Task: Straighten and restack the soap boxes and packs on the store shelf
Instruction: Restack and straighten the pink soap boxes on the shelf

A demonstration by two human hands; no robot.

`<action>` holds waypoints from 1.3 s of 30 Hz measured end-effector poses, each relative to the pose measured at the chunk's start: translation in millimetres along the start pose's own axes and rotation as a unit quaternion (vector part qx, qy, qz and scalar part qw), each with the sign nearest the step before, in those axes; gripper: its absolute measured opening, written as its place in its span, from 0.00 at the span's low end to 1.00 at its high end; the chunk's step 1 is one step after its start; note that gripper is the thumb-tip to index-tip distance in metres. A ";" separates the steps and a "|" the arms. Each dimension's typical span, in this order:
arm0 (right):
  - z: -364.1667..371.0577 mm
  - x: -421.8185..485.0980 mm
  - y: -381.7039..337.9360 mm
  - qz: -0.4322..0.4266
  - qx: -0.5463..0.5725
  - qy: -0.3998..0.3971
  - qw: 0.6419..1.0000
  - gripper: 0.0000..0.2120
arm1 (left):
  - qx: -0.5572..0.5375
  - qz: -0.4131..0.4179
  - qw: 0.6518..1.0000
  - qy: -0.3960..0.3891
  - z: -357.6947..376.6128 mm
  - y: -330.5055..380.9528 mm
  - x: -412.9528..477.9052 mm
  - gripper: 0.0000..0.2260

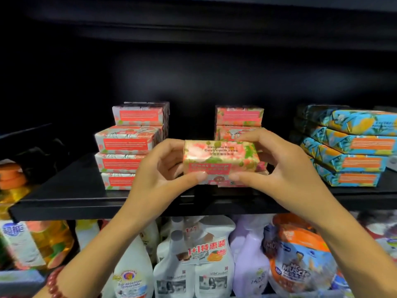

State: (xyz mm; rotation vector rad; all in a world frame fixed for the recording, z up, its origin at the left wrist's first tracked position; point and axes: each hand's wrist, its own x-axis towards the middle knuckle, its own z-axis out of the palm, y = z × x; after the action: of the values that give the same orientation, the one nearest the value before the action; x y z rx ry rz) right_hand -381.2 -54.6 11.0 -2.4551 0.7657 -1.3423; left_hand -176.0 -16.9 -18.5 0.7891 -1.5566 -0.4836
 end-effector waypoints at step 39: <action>41.8 -1.7 12.2 -0.109 0.015 0.031 0.993 0.16 | 0.118 -0.061 0.991 -0.024 -18.6 -4.7 -6.5 0.25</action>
State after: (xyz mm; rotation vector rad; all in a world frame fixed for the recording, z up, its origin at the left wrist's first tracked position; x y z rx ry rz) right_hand -351.1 -65.5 -18.6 -2.5427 0.4963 -1.5007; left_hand -156.8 -12.8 -23.5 1.0658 -1.6352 -0.4150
